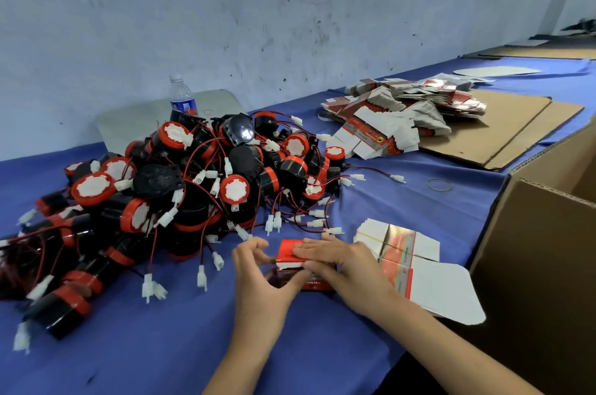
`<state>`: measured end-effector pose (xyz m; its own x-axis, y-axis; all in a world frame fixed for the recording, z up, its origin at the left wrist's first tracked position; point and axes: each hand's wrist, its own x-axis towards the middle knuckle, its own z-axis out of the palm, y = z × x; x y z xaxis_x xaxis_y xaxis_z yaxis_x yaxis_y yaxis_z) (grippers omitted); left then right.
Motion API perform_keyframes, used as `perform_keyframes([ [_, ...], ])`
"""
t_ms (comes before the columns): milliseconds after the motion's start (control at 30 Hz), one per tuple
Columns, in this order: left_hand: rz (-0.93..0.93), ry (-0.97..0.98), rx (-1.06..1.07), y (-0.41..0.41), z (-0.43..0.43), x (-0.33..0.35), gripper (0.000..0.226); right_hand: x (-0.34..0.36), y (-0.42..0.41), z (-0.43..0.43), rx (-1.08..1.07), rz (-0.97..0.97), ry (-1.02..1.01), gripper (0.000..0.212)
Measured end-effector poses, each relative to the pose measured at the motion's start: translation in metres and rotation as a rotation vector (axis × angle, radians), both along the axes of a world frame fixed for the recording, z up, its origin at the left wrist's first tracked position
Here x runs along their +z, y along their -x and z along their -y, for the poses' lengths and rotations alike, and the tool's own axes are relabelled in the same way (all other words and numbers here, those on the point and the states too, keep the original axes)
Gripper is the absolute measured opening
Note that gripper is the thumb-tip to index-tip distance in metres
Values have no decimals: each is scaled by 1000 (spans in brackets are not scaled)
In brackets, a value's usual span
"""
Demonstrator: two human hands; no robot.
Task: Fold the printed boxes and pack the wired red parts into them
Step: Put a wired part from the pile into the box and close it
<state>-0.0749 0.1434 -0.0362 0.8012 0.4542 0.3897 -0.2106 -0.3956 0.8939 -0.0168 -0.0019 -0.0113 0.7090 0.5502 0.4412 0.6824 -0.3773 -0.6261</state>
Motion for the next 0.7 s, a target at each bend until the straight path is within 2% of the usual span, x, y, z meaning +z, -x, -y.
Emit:
perform_keyframes([
  [100, -18, -62, -155, 1, -7, 0, 49, 0, -1, 2, 27, 22, 47, 28],
  [200, 6, -138, -186, 2, -14, 6, 32, 1, -2, 3, 54, 37, 102, 31],
  [333, -45, -77, -246, 1, -28, 8, 18, 4, -4, 6, 79, 5, 108, 31],
  [500, -78, 53, -323, 2, -34, 12, 14, 8, -9, 11, 121, -70, 129, 32],
  [700, -56, -65, -332, -1, -38, 7, 19, 5, -5, 13, 158, 10, 243, 38],
])
